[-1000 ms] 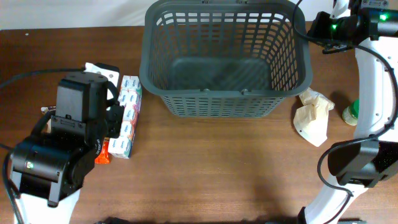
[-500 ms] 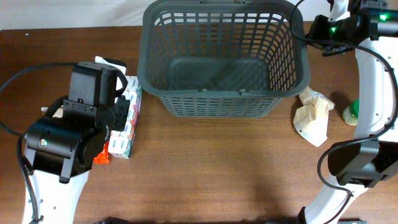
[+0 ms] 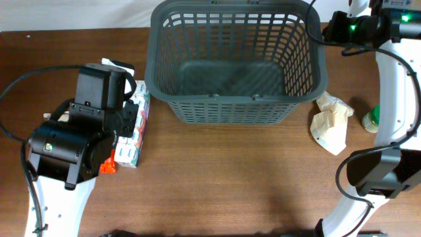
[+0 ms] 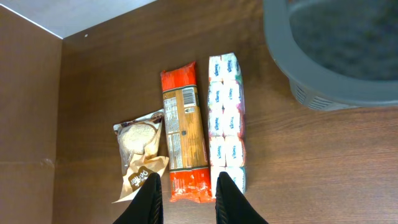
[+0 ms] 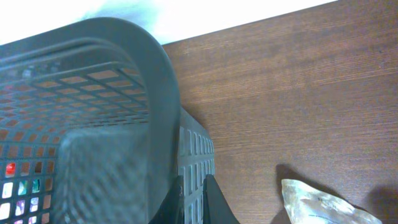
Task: Pack container
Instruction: 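Lower the left gripper onto the white tissue pack row and grasp it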
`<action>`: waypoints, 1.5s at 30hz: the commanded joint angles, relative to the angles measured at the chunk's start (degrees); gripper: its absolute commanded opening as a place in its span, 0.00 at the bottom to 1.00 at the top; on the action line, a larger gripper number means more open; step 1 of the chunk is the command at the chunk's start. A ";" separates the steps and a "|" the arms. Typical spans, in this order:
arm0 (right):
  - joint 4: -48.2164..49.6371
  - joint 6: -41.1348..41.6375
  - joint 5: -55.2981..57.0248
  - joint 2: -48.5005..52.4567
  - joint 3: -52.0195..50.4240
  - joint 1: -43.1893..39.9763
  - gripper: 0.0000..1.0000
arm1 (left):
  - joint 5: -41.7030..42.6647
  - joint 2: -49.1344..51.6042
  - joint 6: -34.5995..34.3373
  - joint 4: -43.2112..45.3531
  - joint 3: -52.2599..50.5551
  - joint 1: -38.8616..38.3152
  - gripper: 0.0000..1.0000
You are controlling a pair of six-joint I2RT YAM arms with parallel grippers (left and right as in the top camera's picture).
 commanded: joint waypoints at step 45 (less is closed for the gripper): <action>-32.00 -2.75 11.39 -50.18 3.19 -1.18 0.99 | 26.23 47.32 17.55 1.27 0.35 21.81 0.93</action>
